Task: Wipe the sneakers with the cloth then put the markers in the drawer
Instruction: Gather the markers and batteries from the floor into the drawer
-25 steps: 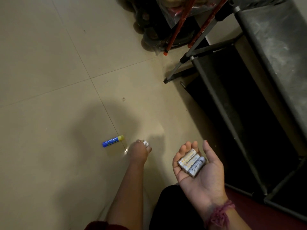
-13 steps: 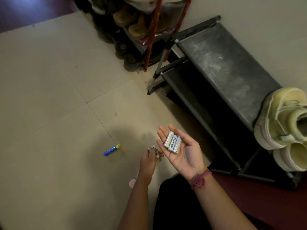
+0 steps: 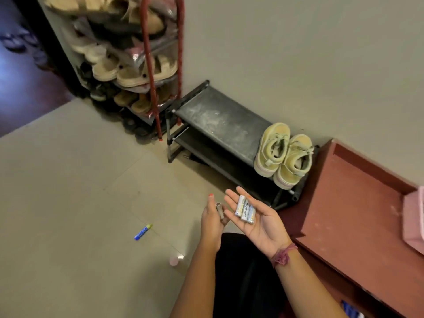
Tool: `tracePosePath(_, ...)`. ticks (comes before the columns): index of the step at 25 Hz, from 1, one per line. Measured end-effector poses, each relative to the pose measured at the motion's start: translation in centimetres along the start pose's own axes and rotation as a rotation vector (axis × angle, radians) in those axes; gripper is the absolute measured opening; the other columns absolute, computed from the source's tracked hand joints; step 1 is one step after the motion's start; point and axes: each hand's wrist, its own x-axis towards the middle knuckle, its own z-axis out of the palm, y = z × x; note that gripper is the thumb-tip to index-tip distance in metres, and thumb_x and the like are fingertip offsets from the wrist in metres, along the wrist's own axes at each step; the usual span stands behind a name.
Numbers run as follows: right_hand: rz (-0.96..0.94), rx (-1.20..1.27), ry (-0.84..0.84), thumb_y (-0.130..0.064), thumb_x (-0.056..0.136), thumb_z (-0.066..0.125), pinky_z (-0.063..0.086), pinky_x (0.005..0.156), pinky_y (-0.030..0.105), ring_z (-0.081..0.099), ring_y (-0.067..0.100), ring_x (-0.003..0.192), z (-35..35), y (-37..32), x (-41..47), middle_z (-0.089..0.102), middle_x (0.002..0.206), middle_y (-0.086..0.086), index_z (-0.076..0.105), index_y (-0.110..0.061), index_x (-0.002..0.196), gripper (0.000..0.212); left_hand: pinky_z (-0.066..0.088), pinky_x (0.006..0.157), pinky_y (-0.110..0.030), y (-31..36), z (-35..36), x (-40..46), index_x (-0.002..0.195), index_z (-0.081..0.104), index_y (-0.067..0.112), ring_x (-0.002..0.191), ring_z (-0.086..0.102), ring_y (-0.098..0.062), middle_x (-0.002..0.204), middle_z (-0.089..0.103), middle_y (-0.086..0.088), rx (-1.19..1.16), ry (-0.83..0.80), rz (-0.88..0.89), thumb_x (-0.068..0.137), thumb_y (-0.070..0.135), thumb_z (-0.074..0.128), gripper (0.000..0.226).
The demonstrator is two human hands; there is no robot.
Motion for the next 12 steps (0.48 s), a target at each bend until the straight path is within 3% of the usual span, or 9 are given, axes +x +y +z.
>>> tracePosePath(2, -0.066, 0.035, -0.021, -0.006, 0.054, 0.088, 0.042, 0.101, 0.052, 0.055, 0.032, 0.122, -0.5, -1.2, -3.8, 0.055, 0.132, 0.021, 0.049, -0.005, 0.133, 0.088, 0.056, 0.074, -0.029, 0.6, 2.3, -2.9, 0.109, 0.056, -0.001, 0.095, 0.063, -0.025, 0.1, 0.06, -0.016, -0.015, -0.03, -0.026, 0.099, 0.032, 0.045, 0.036)
tracePosePath(4, -0.126, 0.069, -0.045, -0.004, 0.049, 0.09, 0.042, 0.1, 0.051, 0.055, 0.033, 0.122, -1.3, -2.3, -7.5, 0.055, 0.132, 0.022, 0.051, -0.004, 0.132, 0.092, 0.056, 0.073, -0.03, 1.0, 4.7, -6.0, 0.111, 0.055, 0.005, 0.094, 0.061, -0.022, 0.105, 0.059, -0.018, -0.011, -0.105, -0.068, 0.096, 0.023, 0.051, 0.024)
tracePosePath(7, -0.218, 0.118, -0.057, -0.001, 0.046, 0.09, 0.045, 0.097, 0.051, 0.056, 0.034, 0.119, -3.2, -3.4, -12.8, 0.055, 0.131, 0.023, 0.058, -0.001, 0.126, 0.086, 0.056, 0.081, -0.035, 0.6, 7.9, -10.9, 0.124, 0.051, 0.008, 0.105, 0.059, -0.024, 0.118, 0.055, -0.022, -0.01, -0.227, -0.153, 0.098, 0.025, 0.05, 0.031)
tracePosePath(9, -0.265, 0.126, -0.038, -0.003, 0.043, 0.092, 0.045, 0.096, 0.05, 0.057, 0.034, 0.119, -4.7, -3.6, -15.9, 0.055, 0.131, 0.022, 0.054, -0.001, 0.129, 0.094, 0.055, 0.083, -0.037, -0.1, 9.5, -13.7, 0.126, 0.051, 0.007, 0.11, 0.056, -0.023, 0.123, 0.051, -0.024, 0.016, -0.3, -0.195, 0.1, 0.031, 0.047, 0.035)
tracePosePath(12, -0.353, 0.139, 0.0, -0.004, 0.038, 0.093, 0.048, 0.094, 0.048, 0.058, 0.034, 0.117, -7.4, -3.6, -20.2, 0.057, 0.129, 0.021, 0.051, -0.004, 0.131, 0.102, 0.057, 0.083, -0.042, -1.4, 11.2, -17.2, 0.123, 0.052, 0.002, 0.113, 0.056, -0.025, 0.126, 0.049, -0.027, 0.077, -0.367, -0.224, 0.095, 0.017, 0.059, 0.033)
